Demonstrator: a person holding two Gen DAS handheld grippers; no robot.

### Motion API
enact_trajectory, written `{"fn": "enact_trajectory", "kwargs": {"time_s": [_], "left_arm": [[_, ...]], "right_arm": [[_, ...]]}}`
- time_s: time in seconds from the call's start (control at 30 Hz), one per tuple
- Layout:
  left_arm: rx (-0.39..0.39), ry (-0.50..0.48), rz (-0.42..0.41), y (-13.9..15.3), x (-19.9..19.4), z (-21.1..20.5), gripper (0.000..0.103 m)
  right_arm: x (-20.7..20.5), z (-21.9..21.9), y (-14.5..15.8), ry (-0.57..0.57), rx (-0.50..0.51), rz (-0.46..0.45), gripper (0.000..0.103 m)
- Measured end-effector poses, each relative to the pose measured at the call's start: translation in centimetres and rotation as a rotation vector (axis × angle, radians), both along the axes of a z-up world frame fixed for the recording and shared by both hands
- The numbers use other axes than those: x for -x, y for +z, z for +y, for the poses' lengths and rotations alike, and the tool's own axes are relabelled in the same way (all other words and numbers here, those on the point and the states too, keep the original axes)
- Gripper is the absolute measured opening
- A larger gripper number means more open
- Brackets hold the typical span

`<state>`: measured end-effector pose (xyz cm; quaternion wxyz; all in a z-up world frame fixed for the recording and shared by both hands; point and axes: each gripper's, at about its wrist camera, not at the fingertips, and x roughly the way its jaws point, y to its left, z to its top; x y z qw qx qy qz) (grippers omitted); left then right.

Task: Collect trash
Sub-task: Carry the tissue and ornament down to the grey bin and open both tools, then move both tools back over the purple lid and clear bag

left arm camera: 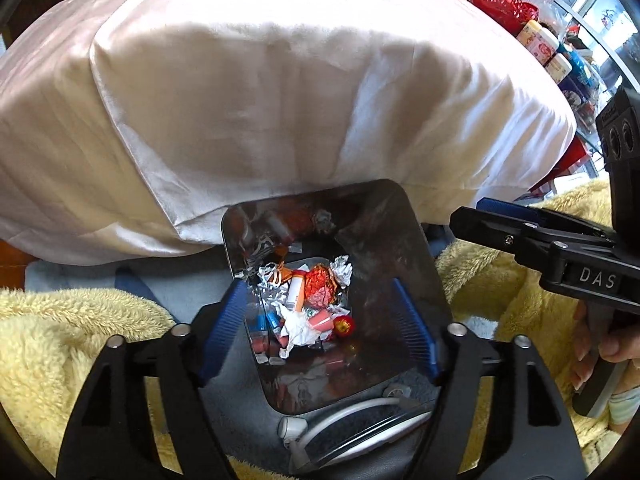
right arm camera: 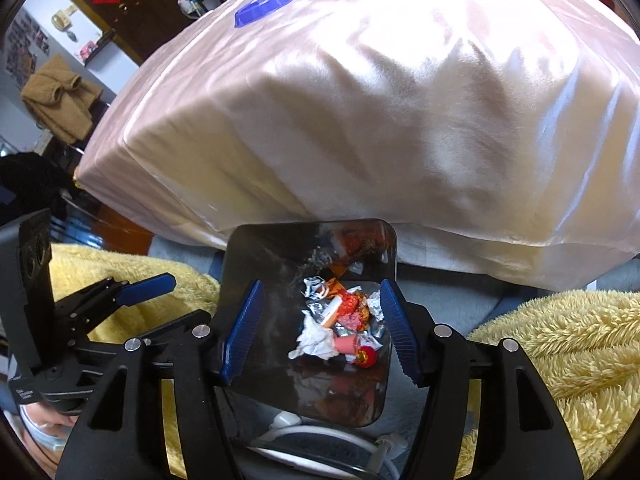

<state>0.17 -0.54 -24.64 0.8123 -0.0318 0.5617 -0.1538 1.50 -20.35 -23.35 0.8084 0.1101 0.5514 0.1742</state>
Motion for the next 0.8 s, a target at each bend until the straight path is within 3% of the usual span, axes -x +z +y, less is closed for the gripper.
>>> {"fn": "enact_trajectory", "kwargs": {"time_s": [0.17,0.47,0.63,0.8], "left_arm": [[-0.009,-0.001,-0.032,1.9,-1.3,0.2,0.082],[-0.005,0.029,-0.161,7.7,-6.6,1.1,0.084],[0.009,0.039,-0.174,9.5,-10.7,0.9,0.084],[0.004,0.033,-0.155,9.5,-14.7,0.1,0.084]], "right_arm": [[-1.0,-0.5,2.5,-0.030,-0.050,-0.036,0.062],[-6.0,-0.9,9.1,-0.058,0.008,-0.218,0.070],[-10.8,-1.7,10.5,-0.080,0.060,-0.251,0.070],[-15.9,-2.6,10.6,-0.105,0.083,-0.237,0.070]]}}
